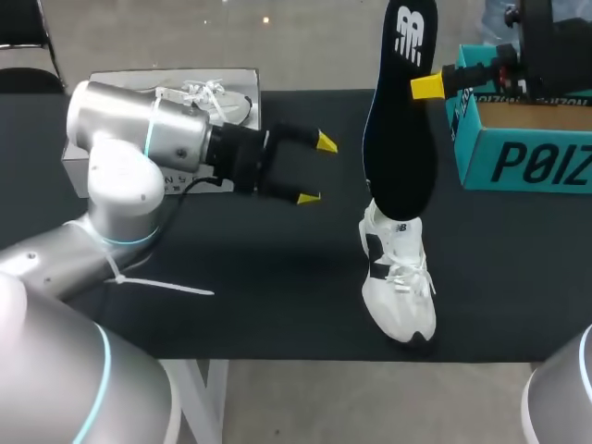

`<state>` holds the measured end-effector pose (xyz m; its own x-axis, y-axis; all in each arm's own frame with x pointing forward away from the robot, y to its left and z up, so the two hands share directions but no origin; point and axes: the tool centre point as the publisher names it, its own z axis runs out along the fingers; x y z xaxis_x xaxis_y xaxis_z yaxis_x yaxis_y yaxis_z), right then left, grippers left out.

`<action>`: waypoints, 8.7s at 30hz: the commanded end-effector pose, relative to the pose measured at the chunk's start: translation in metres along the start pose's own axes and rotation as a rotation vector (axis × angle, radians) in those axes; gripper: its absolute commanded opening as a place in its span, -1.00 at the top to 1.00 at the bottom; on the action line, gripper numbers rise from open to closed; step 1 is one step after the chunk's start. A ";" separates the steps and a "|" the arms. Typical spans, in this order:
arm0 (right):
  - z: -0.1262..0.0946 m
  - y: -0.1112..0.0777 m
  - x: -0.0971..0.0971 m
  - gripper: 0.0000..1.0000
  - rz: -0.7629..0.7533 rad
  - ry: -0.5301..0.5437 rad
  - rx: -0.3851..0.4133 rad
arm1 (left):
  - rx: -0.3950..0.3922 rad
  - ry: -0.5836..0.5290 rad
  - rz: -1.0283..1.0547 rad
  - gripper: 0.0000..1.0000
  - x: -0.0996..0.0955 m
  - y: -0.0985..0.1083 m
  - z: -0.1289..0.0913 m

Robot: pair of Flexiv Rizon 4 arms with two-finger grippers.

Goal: Take the shoe out of the shoebox, open the shoe tongue, remove and reinsert the insole, then place the shoe into the shoebox

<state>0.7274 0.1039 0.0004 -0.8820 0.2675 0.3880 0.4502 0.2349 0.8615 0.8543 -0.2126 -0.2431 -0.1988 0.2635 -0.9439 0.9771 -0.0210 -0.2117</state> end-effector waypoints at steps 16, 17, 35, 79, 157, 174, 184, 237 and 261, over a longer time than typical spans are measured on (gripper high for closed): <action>0.002 0.001 -0.002 1.00 0.001 0.002 0.003 | -0.095 -0.264 0.185 -1.00 -0.023 -0.032 0.061; 0.002 0.001 -0.002 1.00 0.001 0.002 0.003 | -0.106 -0.266 0.180 -1.00 -0.026 -0.033 0.066; 0.002 0.001 -0.002 1.00 0.001 0.002 0.003 | -0.212 -0.311 0.166 -1.00 -0.040 -0.035 0.097; -0.016 -0.015 -0.005 1.00 0.035 -0.013 -0.003 | -0.145 -0.251 0.157 -1.00 -0.039 -0.010 0.070; 0.023 -0.102 -0.191 1.00 0.492 0.187 0.250 | -0.123 -0.307 0.199 -1.00 -0.049 -0.025 0.073; 0.044 -0.108 -0.191 1.00 0.509 0.212 0.256 | -0.114 -0.327 0.212 -1.00 -0.058 -0.035 0.076; 0.046 -0.111 -0.187 1.00 0.513 0.219 0.254 | -0.110 -0.330 0.228 0.44 -0.059 -0.036 0.082; -0.106 -0.073 -0.083 -1.00 0.067 -0.410 0.354 | -0.148 -0.182 0.150 1.00 -0.057 -0.014 0.074; -0.115 -0.074 -0.082 -1.00 0.040 -0.352 0.340 | -0.289 -0.133 0.296 1.00 -0.048 -0.011 0.072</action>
<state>0.7484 -0.0436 -0.0572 -0.7892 0.5681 0.2333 0.5526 0.4913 0.6732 0.8524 -0.2951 -0.2084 0.0919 0.1704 -0.9811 0.9759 0.1803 0.1227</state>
